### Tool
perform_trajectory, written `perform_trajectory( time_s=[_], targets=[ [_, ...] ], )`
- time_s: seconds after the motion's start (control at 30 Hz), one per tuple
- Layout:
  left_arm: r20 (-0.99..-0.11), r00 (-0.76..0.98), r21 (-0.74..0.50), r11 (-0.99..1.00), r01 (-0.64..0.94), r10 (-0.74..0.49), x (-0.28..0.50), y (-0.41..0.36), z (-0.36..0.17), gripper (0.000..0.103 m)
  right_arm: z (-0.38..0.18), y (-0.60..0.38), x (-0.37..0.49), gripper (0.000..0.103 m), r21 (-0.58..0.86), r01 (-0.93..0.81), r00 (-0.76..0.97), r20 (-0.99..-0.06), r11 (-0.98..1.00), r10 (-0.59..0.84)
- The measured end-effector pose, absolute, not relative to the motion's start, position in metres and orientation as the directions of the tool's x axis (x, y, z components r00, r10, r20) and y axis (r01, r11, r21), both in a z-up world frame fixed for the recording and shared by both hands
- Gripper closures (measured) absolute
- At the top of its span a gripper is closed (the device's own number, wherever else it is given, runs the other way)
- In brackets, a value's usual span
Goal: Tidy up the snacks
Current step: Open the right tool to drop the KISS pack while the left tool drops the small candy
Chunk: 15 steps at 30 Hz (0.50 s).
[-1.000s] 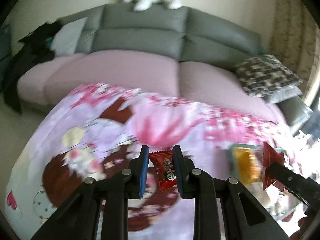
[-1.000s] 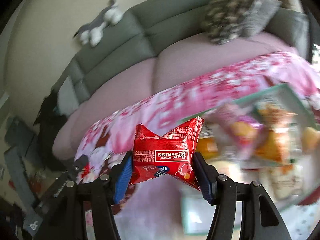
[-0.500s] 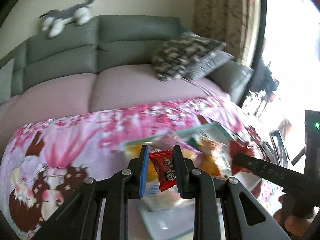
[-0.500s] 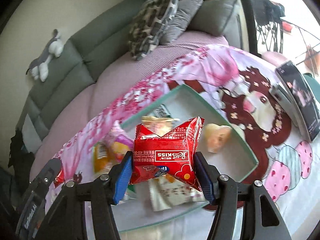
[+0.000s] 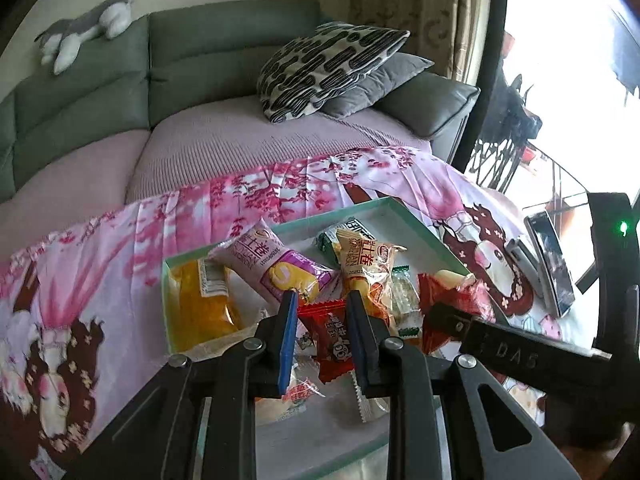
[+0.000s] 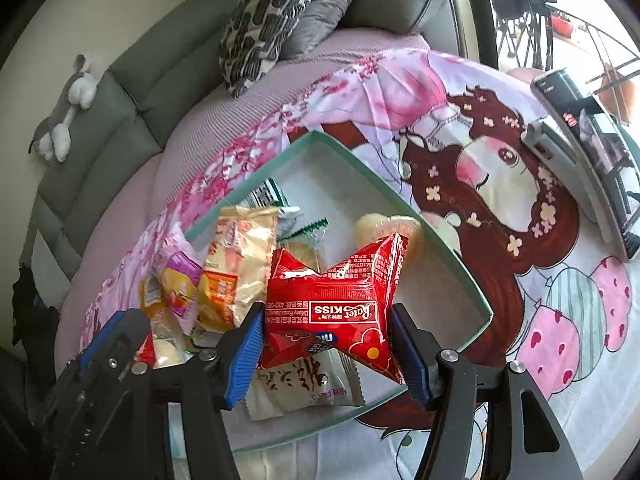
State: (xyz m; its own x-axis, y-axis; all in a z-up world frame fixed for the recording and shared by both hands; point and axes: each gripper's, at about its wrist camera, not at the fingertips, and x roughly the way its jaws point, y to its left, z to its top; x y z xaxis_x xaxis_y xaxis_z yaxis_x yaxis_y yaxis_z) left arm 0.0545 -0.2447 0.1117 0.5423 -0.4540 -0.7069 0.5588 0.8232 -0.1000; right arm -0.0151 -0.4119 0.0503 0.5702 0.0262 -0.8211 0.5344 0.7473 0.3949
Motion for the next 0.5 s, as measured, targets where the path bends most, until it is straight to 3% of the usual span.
perform_trajectory(
  time_s=[0.07, 0.1, 0.17, 0.27, 0.43, 0.5],
  targets=[
    [-0.716, 0.534, -0.108, 0.826, 0.553, -0.45, 0.057, -0.245, 0.111, 0.072, 0.046, -0.411, -0.014, 0.03, 0.372, 0.541, 0.551, -0.834, 0.754, 0.015],
    [-0.716, 0.539, -0.102, 0.831, 0.547, -0.443, 0.056, -0.243, 0.111, 0.063, 0.045, -0.411, -0.014, 0.029, 0.366, 0.543, 0.547, -0.837, 0.756, 0.013],
    [-0.713, 0.55, -0.095, 0.837, 0.539, -0.435, 0.055, -0.24, 0.113, 0.056, 0.044, -0.412, -0.014, 0.027, 0.368, 0.548, 0.546, -0.838, 0.751, 0.012],
    [-0.706, 0.565, -0.1, 0.85, 0.517, -0.427, 0.054, -0.233, 0.118, 0.053, 0.043, -0.41, -0.014, 0.021, 0.355, 0.544, 0.535, -0.845, 0.76, 0.013],
    [-0.71, 0.571, -0.126, 0.872, 0.472, -0.412, 0.048, -0.215, 0.12, 0.03, 0.051, -0.395, -0.015, 0.0, 0.321, 0.494, 0.544, -0.839, 0.808, 0.0],
    [-0.707, 0.588, -0.125, 0.888, 0.443, -0.393, 0.044, -0.203, 0.119, 0.02, 0.056, -0.388, -0.019, 0.0, 0.296, 0.478, 0.543, -0.839, 0.827, -0.014]
  ],
)
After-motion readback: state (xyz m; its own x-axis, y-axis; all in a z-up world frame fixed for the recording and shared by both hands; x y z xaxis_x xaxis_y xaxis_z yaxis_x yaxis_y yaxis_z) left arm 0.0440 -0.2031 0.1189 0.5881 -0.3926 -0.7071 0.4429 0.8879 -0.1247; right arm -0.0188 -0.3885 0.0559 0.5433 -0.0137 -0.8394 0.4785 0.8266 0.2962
